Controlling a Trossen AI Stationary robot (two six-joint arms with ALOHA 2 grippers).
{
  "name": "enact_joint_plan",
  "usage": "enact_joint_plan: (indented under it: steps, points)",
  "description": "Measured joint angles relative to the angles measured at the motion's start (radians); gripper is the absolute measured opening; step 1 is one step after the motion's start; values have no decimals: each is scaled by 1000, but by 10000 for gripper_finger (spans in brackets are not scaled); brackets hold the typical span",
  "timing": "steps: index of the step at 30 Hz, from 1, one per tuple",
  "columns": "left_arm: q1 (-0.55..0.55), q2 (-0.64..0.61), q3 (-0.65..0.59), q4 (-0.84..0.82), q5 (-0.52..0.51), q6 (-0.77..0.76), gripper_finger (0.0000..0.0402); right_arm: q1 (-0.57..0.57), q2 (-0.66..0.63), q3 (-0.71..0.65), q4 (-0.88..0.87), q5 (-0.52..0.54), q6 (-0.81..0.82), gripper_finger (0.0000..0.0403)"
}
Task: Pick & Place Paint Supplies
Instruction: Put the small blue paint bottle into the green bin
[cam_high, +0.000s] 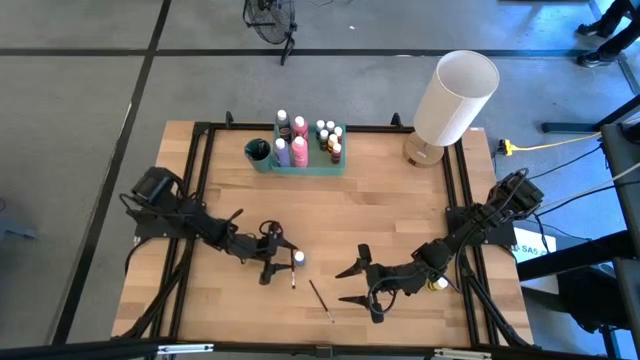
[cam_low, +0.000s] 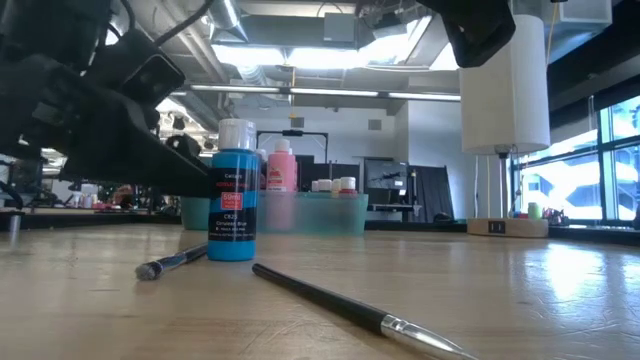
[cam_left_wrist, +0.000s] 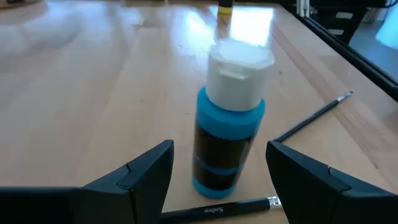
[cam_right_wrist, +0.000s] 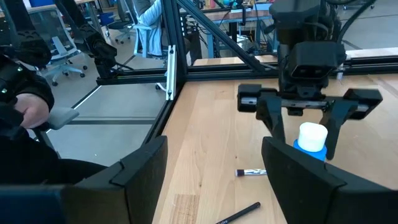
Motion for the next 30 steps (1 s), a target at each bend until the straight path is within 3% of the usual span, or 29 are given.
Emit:
enact_joint_plan:
  steps: [11,30]
  points:
    - [12,44,47,34,35,70,253,0,0,0,-1,0,0,265]
    - [46,43,57,32,35,62,250,0,0,0,-1,0,0,265]
